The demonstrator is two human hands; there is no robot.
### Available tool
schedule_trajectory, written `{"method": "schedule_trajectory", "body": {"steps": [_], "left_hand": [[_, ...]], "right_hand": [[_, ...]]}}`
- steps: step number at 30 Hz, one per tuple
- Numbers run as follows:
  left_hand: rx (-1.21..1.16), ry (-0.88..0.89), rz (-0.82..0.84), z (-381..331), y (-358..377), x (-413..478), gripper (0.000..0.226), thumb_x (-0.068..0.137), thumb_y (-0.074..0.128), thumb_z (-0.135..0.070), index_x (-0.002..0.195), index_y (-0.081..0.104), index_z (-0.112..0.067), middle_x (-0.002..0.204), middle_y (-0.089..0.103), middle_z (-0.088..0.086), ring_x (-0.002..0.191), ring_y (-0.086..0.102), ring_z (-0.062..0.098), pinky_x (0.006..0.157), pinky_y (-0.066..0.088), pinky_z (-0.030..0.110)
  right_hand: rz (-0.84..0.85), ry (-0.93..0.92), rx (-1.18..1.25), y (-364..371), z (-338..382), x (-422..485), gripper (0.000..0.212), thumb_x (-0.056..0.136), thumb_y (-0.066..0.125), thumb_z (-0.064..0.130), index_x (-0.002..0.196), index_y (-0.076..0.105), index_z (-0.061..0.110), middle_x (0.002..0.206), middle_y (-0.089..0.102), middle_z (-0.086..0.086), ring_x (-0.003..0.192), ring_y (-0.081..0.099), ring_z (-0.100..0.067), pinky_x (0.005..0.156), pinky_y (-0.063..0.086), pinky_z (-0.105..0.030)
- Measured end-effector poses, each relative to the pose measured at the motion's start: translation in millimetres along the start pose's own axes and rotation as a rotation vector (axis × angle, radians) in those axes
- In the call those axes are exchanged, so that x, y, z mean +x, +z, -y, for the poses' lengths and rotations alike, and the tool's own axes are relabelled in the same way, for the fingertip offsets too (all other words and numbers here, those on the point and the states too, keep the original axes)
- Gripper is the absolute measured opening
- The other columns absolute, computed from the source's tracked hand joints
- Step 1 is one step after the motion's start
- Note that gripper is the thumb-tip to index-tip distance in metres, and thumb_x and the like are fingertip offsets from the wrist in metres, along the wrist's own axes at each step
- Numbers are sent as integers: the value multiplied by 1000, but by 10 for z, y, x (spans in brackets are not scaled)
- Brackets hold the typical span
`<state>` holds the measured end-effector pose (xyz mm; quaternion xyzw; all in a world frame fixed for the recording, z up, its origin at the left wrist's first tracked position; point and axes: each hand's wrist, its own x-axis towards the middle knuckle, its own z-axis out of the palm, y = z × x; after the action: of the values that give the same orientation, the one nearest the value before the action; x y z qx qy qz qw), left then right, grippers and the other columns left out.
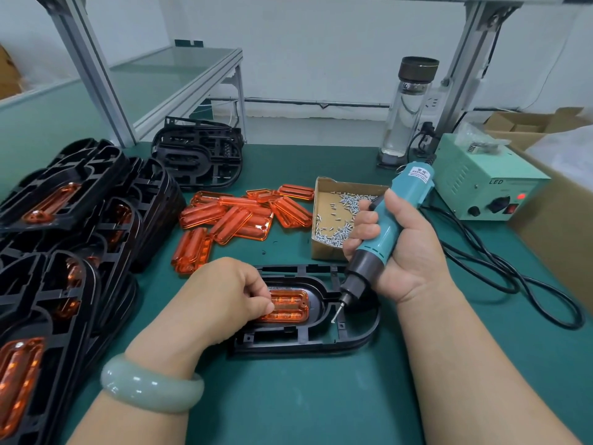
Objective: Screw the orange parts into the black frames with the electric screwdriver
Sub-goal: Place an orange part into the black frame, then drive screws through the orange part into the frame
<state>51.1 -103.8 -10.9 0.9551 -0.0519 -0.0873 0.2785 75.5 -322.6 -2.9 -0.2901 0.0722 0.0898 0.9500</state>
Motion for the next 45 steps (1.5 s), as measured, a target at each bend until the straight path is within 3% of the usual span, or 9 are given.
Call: {"method": "schedule_trajectory", "body": {"steps": [16,20,26,28,30,32,36,40,45], "left_hand": [[3,78,-32,-159,103,0,13,77,72,-40,68,65,-35,66,64,-14,62,56,-2,54,36,14],[-42,97,-133,-153,-23,38,14,81,68,-41,67,65,-36,68,66,-18,67,58,-5,60,42,14],[-81,186,-226,-341,-124,195,15,84,66,-34,71,61,-40,75,59,-25,74,54,-9,62,34,8],[-80,243,-206,-470,-95,303,6,86,64,-32,87,68,-36,80,59,-27,80,54,-9,67,36,8],[-79,288,-154,-611,-38,435,18,88,63,-27,105,69,-29,95,66,-19,91,61,0,80,45,16],[-43,336,-113,-754,34,564,28,90,60,-22,117,65,-21,113,67,-5,104,61,11,94,44,22],[166,405,-28,-1001,152,823,38,93,55,-20,131,54,-21,130,58,3,120,51,18,91,33,18],[311,359,181,-1169,241,1026,34,99,44,-19,131,55,-18,124,60,5,111,57,24,94,45,28],[450,346,192,-1220,299,1120,29,95,50,-26,115,63,-9,113,64,9,105,60,26,91,49,35]], "right_hand": [[-37,-12,-26,-53,124,-16,25,77,63,34,87,56,13,61,51,6,42,47,-5,49,43,-19],[-68,-35,-15,-67,157,-15,24,76,63,33,86,56,12,59,51,7,42,47,-4,49,42,-19],[-64,-57,25,-86,189,-11,23,76,62,32,86,54,13,58,49,8,41,46,-5,49,41,-18],[-62,-63,20,-83,177,-6,22,76,62,32,85,54,13,58,49,8,41,46,-5,49,41,-19],[-71,-65,11,-75,161,-1,22,75,62,32,85,54,13,57,49,7,40,46,-5,48,42,-19],[-83,-68,-6,-70,151,0,23,75,63,32,85,54,13,58,49,7,40,46,-5,47,42,-19],[-94,-66,-9,-70,140,5,24,74,62,31,84,54,12,57,48,6,40,45,-5,47,42,-17],[-82,-58,36,-72,155,6,23,75,62,31,84,53,11,57,48,5,40,44,-5,47,41,-18],[-84,-45,31,-64,159,12,23,74,62,32,84,53,13,57,48,5,40,45,-5,48,40,-18]]}}
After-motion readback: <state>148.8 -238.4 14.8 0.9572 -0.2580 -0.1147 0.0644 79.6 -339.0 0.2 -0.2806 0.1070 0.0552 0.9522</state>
